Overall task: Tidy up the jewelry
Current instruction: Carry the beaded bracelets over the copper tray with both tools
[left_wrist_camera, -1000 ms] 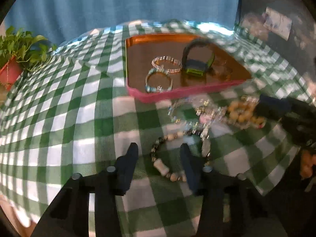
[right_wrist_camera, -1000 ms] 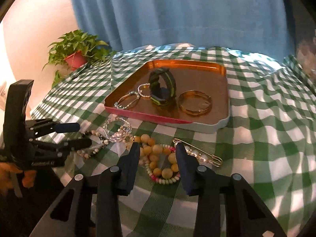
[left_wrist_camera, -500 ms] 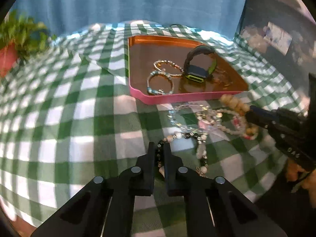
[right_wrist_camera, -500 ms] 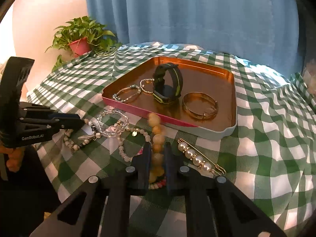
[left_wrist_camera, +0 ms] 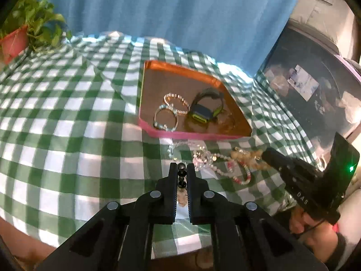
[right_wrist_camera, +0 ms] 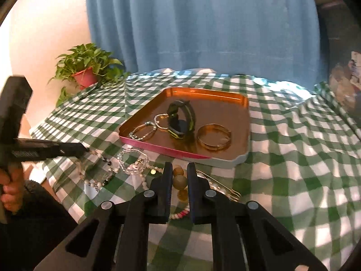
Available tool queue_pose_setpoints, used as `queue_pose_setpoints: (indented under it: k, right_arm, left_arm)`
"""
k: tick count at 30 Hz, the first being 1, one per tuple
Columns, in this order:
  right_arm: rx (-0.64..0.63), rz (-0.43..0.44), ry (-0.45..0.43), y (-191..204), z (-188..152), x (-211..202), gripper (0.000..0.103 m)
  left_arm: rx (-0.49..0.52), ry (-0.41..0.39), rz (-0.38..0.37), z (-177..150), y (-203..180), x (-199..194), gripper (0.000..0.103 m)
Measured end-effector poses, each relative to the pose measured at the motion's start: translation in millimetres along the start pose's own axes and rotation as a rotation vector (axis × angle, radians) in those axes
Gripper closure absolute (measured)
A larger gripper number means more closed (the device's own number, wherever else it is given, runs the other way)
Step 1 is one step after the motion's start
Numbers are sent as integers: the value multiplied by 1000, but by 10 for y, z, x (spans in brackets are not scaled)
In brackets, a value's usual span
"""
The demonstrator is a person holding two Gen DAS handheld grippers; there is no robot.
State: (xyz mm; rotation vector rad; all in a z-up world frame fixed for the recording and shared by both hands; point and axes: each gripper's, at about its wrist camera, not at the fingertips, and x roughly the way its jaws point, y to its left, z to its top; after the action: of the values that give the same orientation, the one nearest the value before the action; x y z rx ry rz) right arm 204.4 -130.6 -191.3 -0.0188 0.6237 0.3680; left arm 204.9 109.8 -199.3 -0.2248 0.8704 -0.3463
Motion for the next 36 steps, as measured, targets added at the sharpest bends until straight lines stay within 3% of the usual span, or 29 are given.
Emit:
queue_pose_setpoints:
  k: [7,12,16,22,27,36]
  right_arm:
    - [40,-42,16,34,-40,-164,92]
    - [83,-68,34,55,-51,-185,92]
    - [182,-30,85,28,-71,-226,92]
    - [208,-39,91,91,0,-433,92]
    - [184,-55,31,139,203,-757,92]
    - [134,-72,-55,263,549,-1213,92]
  left_arm:
    - [-2,-22,22,-47,-113,-130,95]
    - [12,23,57,-108,-152,-73,95]
    - [33,29,64,-74,-281,-111,95]
    - [122,-22,65,9,-698,-338,95]
    - [143,-69,2,126,-977,-606,95]
    - [254,-211,-10,345,-1376,-1181,95]
